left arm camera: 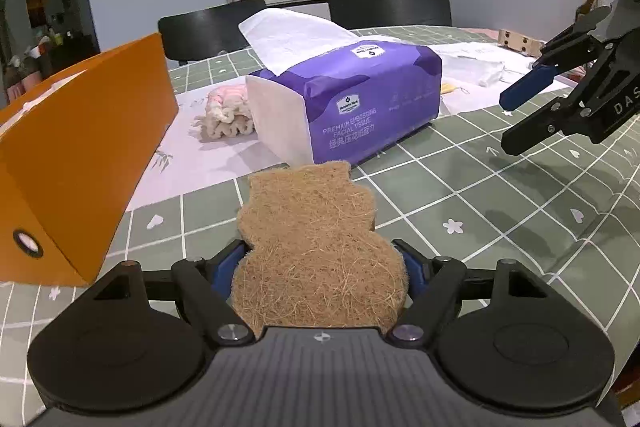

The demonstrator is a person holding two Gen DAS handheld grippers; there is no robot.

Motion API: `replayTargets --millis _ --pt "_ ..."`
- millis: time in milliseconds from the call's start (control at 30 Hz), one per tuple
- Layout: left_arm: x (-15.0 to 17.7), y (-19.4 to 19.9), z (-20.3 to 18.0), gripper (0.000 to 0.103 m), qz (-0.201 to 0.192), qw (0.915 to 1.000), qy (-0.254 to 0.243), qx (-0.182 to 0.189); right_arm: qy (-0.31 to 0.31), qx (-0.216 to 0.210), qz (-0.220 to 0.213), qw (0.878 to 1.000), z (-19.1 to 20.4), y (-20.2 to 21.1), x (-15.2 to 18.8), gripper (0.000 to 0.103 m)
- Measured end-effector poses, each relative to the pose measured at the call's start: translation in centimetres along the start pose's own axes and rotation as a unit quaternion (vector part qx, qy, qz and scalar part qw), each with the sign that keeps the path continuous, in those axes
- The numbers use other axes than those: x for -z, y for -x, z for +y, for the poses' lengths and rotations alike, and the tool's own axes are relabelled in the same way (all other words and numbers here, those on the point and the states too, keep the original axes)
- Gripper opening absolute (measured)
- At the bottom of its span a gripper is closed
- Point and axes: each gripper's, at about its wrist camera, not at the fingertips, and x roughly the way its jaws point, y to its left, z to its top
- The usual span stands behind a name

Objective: Organize soft objects
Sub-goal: 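Withdraw from the box and grasp the bear-shaped coir pad with the left gripper, then grasp the clear plastic bag on the white sheet with the right gripper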

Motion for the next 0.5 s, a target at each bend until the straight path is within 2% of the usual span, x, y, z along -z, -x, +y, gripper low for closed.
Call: replayTargets --millis 133,267,500 --pt "-0.4 -0.6 1.5 0.089 0.003 1.0 0.005 -0.001 -0.027 0.016 -0.001 1.0 -1.1 -0.5 0.4 0.064" --pt "-0.2 -1.0 2.9 0.09 0.007 0.9999 0.003 0.015 -0.057 0.064 -0.001 0.996 -3.3 -1.0 0.8 0.066" --pt "-0.1 -1.1 3.6 0.09 0.006 0.9993 0.005 0.038 -0.116 0.122 -0.035 0.985 -7.9 -1.7 0.9 0.066"
